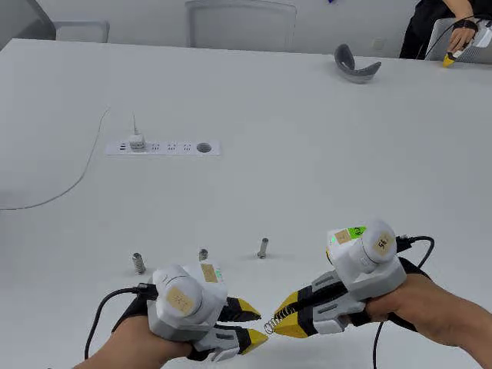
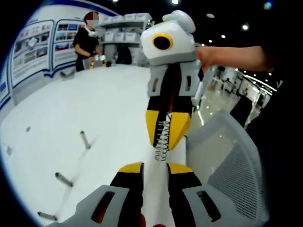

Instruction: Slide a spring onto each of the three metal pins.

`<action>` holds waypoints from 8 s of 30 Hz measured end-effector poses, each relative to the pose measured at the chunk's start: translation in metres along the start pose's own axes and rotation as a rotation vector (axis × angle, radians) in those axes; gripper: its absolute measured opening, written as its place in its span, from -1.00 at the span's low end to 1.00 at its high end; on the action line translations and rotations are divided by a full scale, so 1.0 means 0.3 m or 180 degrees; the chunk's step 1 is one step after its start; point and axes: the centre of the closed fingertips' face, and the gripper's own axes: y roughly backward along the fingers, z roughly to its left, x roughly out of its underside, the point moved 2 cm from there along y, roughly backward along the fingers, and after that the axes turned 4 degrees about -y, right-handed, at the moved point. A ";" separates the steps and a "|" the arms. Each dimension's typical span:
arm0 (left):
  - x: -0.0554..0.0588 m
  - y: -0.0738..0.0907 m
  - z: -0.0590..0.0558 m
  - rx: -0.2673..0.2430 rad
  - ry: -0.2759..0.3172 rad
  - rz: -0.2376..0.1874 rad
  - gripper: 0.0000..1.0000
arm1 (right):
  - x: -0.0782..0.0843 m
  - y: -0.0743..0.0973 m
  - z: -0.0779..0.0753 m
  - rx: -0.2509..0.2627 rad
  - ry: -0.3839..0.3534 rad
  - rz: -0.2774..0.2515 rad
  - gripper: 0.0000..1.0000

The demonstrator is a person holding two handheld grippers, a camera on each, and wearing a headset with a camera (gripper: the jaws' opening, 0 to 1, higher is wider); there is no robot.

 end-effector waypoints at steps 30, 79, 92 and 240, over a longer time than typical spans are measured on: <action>0.092 0.069 0.127 -0.0576 0.0322 0.0014 -0.30 | 0.081 0.036 -0.167 0.0601 -0.0259 0.0172 -0.75; 0.179 0.261 0.243 -0.1250 0.0760 -0.0036 0.24 | -0.070 0.027 -0.486 0.0983 -0.0138 0.0373 -0.75; 0.204 0.297 0.235 -0.1304 0.0848 -0.0026 0.32 | -0.142 -0.002 -0.547 0.1001 -0.0062 0.0388 -0.75; 0.354 0.471 0.318 -0.1734 0.1380 -0.0154 0.46 | 0.021 -0.126 -0.333 0.1331 -0.0770 -0.0700 0.51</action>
